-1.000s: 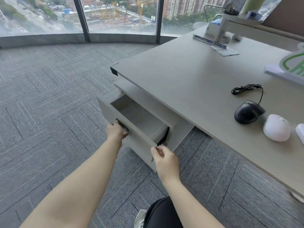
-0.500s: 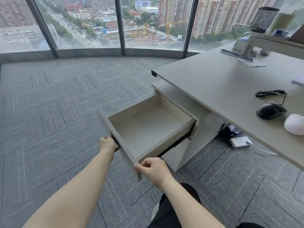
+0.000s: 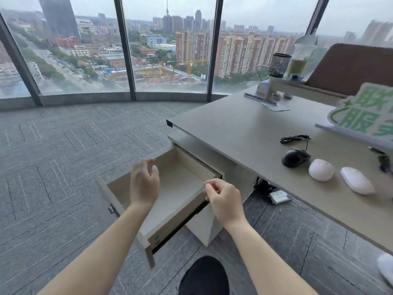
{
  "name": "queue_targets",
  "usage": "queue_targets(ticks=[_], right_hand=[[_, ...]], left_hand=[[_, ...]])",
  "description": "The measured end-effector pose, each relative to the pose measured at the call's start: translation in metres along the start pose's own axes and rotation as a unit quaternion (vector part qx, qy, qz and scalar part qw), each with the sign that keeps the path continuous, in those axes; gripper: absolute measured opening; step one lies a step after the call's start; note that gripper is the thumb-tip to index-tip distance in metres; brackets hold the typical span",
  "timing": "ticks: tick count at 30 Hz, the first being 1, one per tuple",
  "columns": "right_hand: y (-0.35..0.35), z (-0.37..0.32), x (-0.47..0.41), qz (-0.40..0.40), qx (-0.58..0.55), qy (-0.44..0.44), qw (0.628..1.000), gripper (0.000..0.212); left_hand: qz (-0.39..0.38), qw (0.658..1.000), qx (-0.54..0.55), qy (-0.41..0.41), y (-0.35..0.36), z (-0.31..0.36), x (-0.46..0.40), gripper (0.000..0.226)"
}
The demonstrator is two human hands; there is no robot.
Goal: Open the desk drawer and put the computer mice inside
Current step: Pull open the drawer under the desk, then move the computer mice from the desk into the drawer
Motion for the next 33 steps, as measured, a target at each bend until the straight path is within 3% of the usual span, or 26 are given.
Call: queue_targets(ticks=[4, 7, 9, 12, 16, 19, 23, 27, 30, 33], right_hand=[[-0.099, 0.019, -0.033, 0.183, 0.068, -0.007, 0.981, 0.02], [-0.158, 0.056, -0.053, 0.262, 0.168, 0.022, 0.95, 0.036], [-0.187, 0.08, -0.066, 0.254, 0.243, 0.079, 0.933, 0.048], [-0.216, 0.114, -0.081, 0.153, 0.309, 0.182, 0.921, 0.063], [-0.233, 0.14, -0.091, 0.066, 0.346, 0.231, 0.907, 0.061], [-0.242, 0.139, -0.093, 0.089, 0.33, 0.222, 0.913, 0.05], [-0.254, 0.138, -0.093, 0.117, 0.344, 0.215, 0.907, 0.028], [-0.257, 0.14, -0.092, 0.136, 0.321, 0.195, 0.917, 0.032], [-0.25, 0.123, -0.093, 0.167, 0.257, 0.142, 0.941, 0.039], [-0.23, 0.082, -0.097, 0.181, 0.193, 0.063, 0.962, 0.043]], left_hand=[[-0.14, 0.985, 0.047, 0.09, 0.089, 0.095, 0.013, 0.027], [-0.25, 0.96, 0.033, 0.122, 0.16, 0.152, 0.03, 0.036], [-0.311, 0.939, 0.009, 0.143, 0.202, 0.179, 0.041, 0.045], [-0.377, 0.913, -0.024, 0.154, 0.256, 0.204, 0.051, 0.061], [-0.444, 0.869, -0.105, 0.193, 0.308, 0.214, 0.051, 0.07], [-0.424, 0.862, -0.149, 0.234, 0.328, 0.218, 0.041, 0.067], [-0.361, 0.893, -0.149, 0.223, 0.336, 0.227, 0.037, 0.049], [-0.323, 0.913, -0.157, 0.196, 0.326, 0.222, 0.032, 0.048], [-0.29, 0.941, -0.075, 0.154, 0.296, 0.215, 0.018, 0.054], [-0.222, 0.961, 0.002, 0.167, 0.241, 0.217, -0.004, 0.055]])
Point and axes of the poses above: each hand's wrist, its own x-axis away from the middle knuckle, its own y-axis out of the palm, z = x × y, the point moved 2 cm from there along -x, towards the middle knuckle, and after that the axes turned 4 degrees about x, right-handed, at the moved point
